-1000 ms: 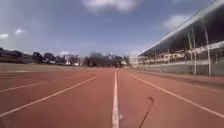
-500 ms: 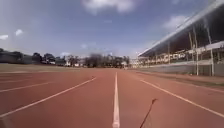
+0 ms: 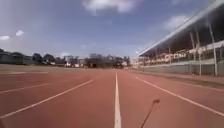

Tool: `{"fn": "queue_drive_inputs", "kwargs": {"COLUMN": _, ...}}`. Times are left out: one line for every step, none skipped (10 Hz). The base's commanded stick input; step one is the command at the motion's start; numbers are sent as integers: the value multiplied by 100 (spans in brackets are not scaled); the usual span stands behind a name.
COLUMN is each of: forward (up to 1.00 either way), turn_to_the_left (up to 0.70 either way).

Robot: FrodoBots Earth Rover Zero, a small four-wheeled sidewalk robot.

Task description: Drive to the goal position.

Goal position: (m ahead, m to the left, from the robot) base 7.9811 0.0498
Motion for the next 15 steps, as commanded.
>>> {"fn": "queue_drive_inputs", "kwargs": {"forward": 70, "turn_to_the_left": 0}}
{"fn": "queue_drive_inputs", "kwargs": {"forward": 70, "turn_to_the_left": 0}}
{"fn": "queue_drive_inputs", "kwargs": {"forward": 70, "turn_to_the_left": 0}}
{"fn": "queue_drive_inputs", "kwargs": {"forward": 70, "turn_to_the_left": 0}}
{"fn": "queue_drive_inputs", "kwargs": {"forward": 70, "turn_to_the_left": 0}}
{"fn": "queue_drive_inputs", "kwargs": {"forward": 70, "turn_to_the_left": 0}}
{"fn": "queue_drive_inputs", "kwargs": {"forward": 70, "turn_to_the_left": 0}}
{"fn": "queue_drive_inputs", "kwargs": {"forward": 70, "turn_to_the_left": 0}}
{"fn": "queue_drive_inputs", "kwargs": {"forward": 70, "turn_to_the_left": 0}}
{"fn": "queue_drive_inputs", "kwargs": {"forward": 70, "turn_to_the_left": 0}}
{"fn": "queue_drive_inputs", "kwargs": {"forward": 70, "turn_to_the_left": 0}}
{"fn": "queue_drive_inputs", "kwargs": {"forward": 70, "turn_to_the_left": 0}}
{"fn": "queue_drive_inputs", "kwargs": {"forward": 70, "turn_to_the_left": 0}}
{"fn": "queue_drive_inputs", "kwargs": {"forward": 70, "turn_to_the_left": 0}}
{"fn": "queue_drive_inputs", "kwargs": {"forward": 70, "turn_to_the_left": 0}}
